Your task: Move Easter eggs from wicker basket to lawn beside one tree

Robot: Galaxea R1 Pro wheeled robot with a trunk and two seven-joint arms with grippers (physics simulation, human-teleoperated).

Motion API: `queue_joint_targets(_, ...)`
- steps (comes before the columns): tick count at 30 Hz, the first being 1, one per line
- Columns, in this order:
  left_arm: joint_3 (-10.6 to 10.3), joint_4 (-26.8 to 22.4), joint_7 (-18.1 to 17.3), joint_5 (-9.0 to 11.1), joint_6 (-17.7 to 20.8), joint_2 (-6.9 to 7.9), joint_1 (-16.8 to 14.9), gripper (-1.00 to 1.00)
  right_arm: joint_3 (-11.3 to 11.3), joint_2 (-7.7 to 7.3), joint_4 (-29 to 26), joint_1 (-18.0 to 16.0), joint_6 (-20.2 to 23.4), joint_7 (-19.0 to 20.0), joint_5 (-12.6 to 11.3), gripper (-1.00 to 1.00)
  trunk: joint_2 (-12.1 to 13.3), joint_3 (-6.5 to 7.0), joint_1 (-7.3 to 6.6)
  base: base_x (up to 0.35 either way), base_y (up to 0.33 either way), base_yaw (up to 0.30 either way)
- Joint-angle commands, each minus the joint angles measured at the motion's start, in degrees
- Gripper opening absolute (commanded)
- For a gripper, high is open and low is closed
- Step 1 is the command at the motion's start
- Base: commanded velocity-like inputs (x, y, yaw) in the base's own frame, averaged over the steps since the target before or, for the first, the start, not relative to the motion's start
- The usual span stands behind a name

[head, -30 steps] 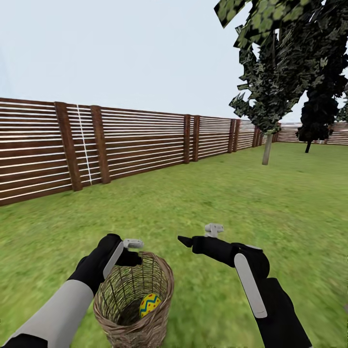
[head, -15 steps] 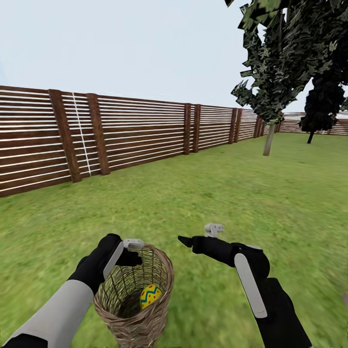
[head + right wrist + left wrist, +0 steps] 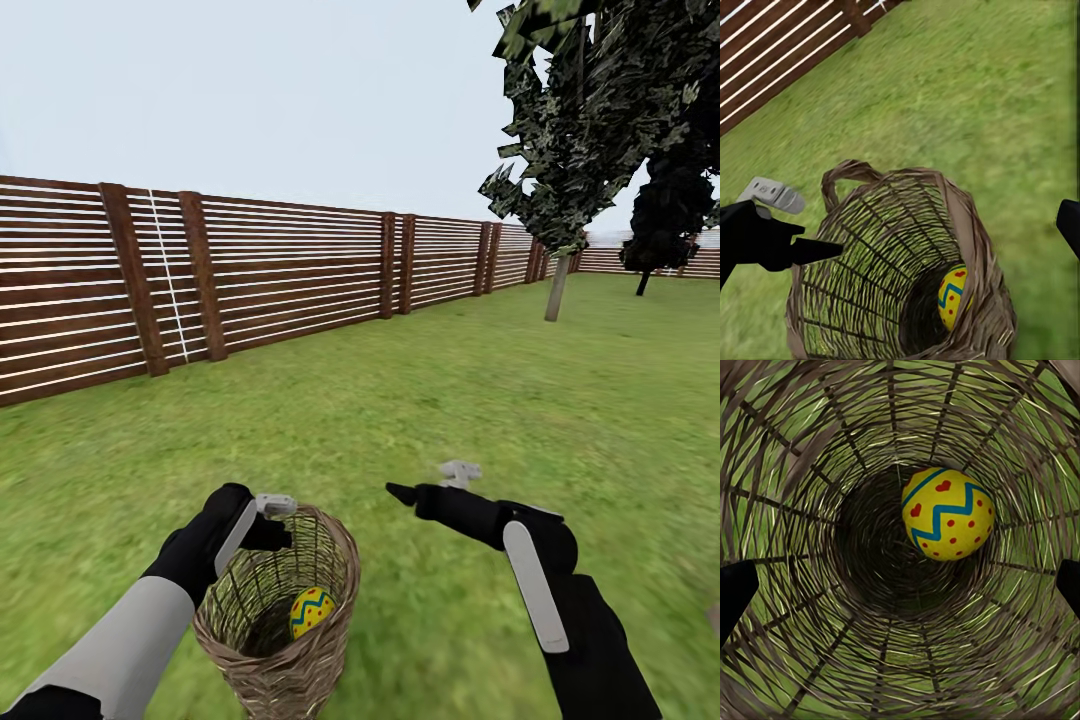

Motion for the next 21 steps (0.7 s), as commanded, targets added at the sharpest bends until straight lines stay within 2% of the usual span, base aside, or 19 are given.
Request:
queue_joint_targets(1, -0.15, -0.05, 0.33, 0.42, 0.2, 0.04, -0.03, 1.0, -0.4, 0.03, -0.04, -0.04, 0.23, 0.47, 0.43, 1.0, -0.03, -0.06, -0.01, 0.0, 0.0, 0.0)
queue_joint_targets(8, -0.15, -0.05, 0.33, 0.42, 0.2, 0.04, -0.03, 1.0, -2.46, 0.03, -0.04, -0.04, 0.23, 0.47, 0.43, 1.0, -0.03, -0.06, -0.01, 0.0, 0.0, 0.0)
queue_joint_targets(14, -0.04, -0.48, -0.03, 0.49, 0.22, 0.11, -0.03, 1.0, -1.81, 0.01, -0.05, -0.03, 0.05, 0.43, 0.43, 1.0, -0.03, -0.05, -0.01, 0.0, 0.004, -0.009)
queue_joint_targets(21, 0.14, -1.17, -0.65, 0.63, 0.37, 0.09, -0.03, 1.0, -4.08, -0.08, -0.07, -0.02, 1.55, 0.55, 0.31, 1.0, -0.03, 0.24, -0.01, 0.0, 0.074, -0.134)
